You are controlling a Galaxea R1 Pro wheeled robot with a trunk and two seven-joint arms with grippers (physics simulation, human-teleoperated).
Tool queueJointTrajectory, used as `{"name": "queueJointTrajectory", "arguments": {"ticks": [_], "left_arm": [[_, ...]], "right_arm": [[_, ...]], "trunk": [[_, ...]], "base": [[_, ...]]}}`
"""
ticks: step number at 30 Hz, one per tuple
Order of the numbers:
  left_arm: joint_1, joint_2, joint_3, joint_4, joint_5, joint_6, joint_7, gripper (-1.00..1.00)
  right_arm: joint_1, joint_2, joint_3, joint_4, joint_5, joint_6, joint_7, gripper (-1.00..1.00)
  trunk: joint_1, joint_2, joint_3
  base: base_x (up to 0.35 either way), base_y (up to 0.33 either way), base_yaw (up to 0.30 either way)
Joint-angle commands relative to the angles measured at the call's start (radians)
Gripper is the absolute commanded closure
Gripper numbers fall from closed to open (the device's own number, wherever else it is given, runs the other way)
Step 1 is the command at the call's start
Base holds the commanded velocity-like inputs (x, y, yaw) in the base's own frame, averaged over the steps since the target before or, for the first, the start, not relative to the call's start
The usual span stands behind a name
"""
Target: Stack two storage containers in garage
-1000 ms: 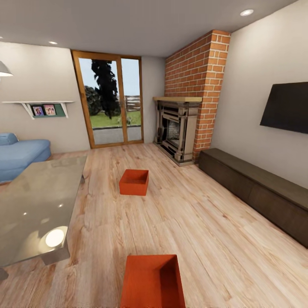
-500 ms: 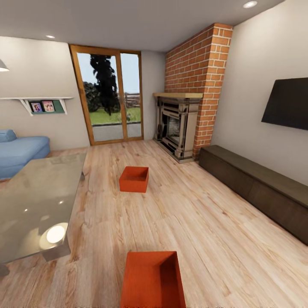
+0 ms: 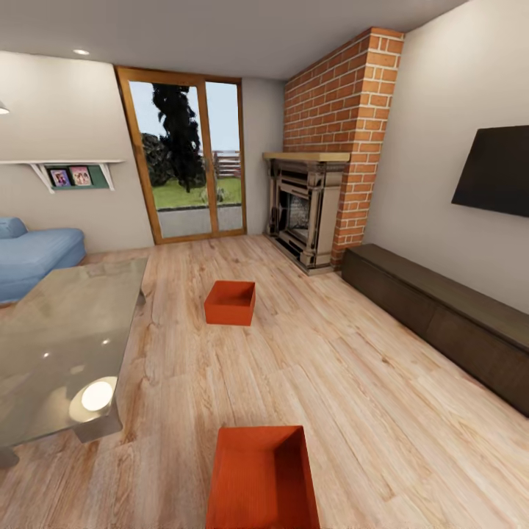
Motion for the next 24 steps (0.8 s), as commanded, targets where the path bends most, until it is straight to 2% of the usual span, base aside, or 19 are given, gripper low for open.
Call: {"name": "queueJointTrajectory", "arguments": {"ticks": [1,24], "left_arm": [[0.000,0.000,0.002,-0.001,0.003,0.000,0.002,-1.00],[0.000,0.000,0.001,-0.001,0.002,0.000,0.002,-1.00]], "right_arm": [[-0.001,0.001,0.009,0.003,-0.010,-0.006,-0.002,-1.00],[-0.001,0.001,0.010,0.002,-0.007,-0.011,-0.002,-1.00]], "trunk": [[0.000,0.000,-0.003],[0.000,0.000,-0.040]], "base": [[0.000,0.000,0.000],[0.000,0.000,0.000]]}}
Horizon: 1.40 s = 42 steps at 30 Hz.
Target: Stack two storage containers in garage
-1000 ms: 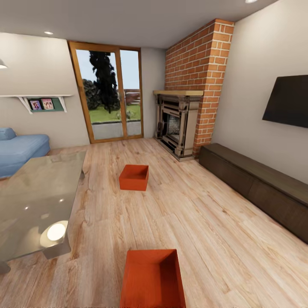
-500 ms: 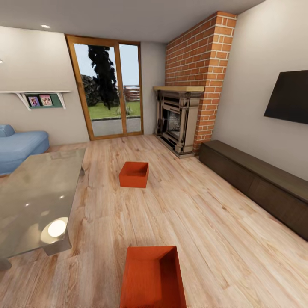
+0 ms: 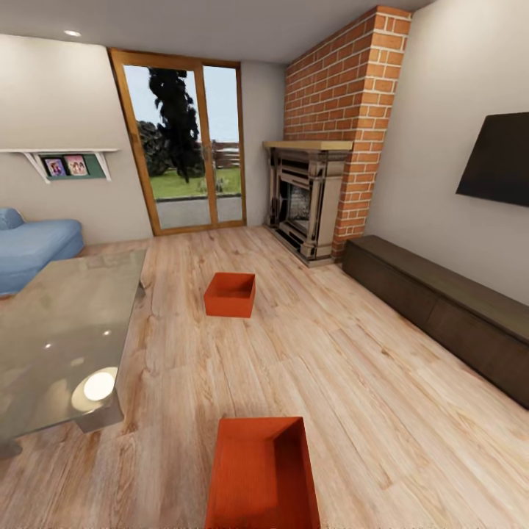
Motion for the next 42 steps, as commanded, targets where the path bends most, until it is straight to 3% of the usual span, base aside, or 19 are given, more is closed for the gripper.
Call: {"name": "queueJointTrajectory", "arguments": {"ticks": [1,42], "left_arm": [[0.000,0.000,0.002,-0.001,0.002,0.000,0.002,-1.00],[0.000,0.000,0.001,-0.001,0.003,0.000,0.002,-1.00]], "right_arm": [[-0.001,0.000,0.009,0.003,-0.010,-0.008,-0.001,-1.00],[-0.001,0.001,0.008,0.003,-0.011,-0.013,-0.002,-1.00]], "trunk": [[0.000,0.000,-0.003],[0.000,0.000,-0.069]], "base": [[0.000,0.000,0.000],[0.000,0.000,0.040]]}}
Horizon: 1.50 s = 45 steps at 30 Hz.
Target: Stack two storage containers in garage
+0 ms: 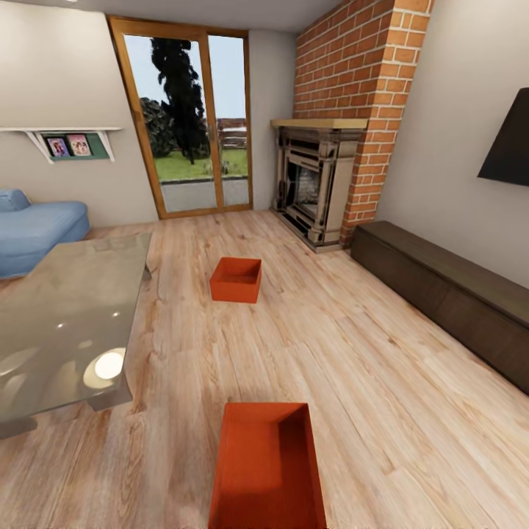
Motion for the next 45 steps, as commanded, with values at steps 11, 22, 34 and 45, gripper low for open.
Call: {"name": "queueJointTrajectory", "arguments": {"ticks": [11,22,34,45], "left_arm": [[0.000,0.000,0.002,-0.001,0.003,0.000,0.002,-1.00],[0.000,0.000,0.002,-0.001,0.003,0.000,0.002,-1.00],[0.000,0.000,0.002,-0.001,0.003,0.000,0.002,-1.00],[0.000,0.000,0.002,-0.001,0.003,0.000,0.002,-1.00]], "right_arm": [[-0.001,0.002,0.007,0.003,-0.012,-0.006,-0.002,-1.00],[-0.001,0.002,0.009,0.003,-0.010,-0.006,-0.003,-1.00],[-0.001,0.002,0.009,0.003,-0.010,-0.007,-0.003,-1.00],[-0.001,0.002,0.008,0.003,-0.010,-0.007,-0.003,-1.00]], "trunk": [[0.000,0.000,-0.019],[0.000,0.000,-0.036],[0.000,0.000,-0.056],[0.000,0.000,-0.074]], "base": [[0.000,0.000,-0.040],[0.000,0.000,-0.002],[0.000,0.000,0.000],[0.000,0.000,0.000]]}}
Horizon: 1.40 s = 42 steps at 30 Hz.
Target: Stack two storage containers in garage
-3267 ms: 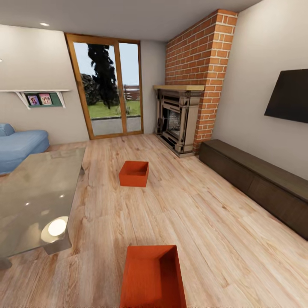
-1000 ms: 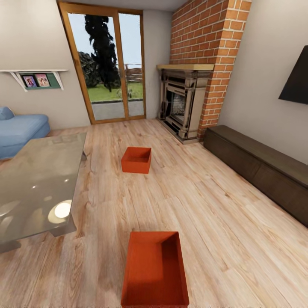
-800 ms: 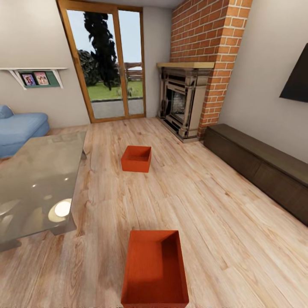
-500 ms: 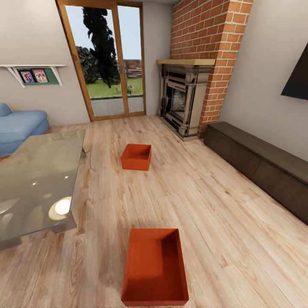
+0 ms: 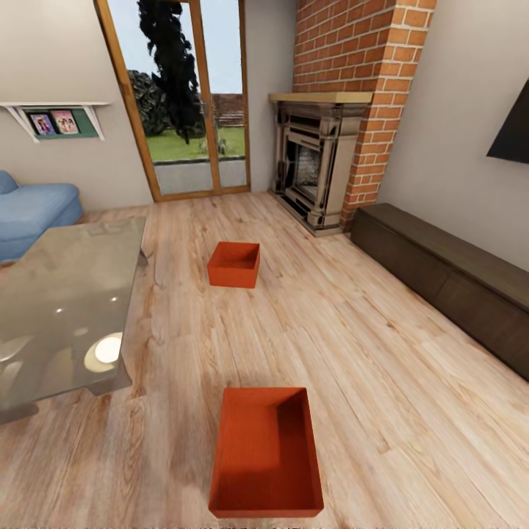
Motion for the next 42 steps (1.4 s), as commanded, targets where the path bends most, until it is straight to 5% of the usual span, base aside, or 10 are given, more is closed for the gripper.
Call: {"name": "queueJointTrajectory", "arguments": {"ticks": [1,42], "left_arm": [[0.000,0.000,0.002,-0.001,0.003,0.000,0.002,-1.00],[0.000,0.000,0.002,-0.001,0.003,0.000,0.002,-1.00]], "right_arm": [[-0.001,0.001,0.009,0.003,-0.010,-0.006,-0.002,-1.00],[-0.001,0.001,0.006,0.003,-0.013,-0.004,-0.001,-1.00]], "trunk": [[0.000,0.000,-0.002],[0.000,0.000,-0.058]], "base": [[0.000,0.000,0.000],[0.000,0.000,0.000]]}}
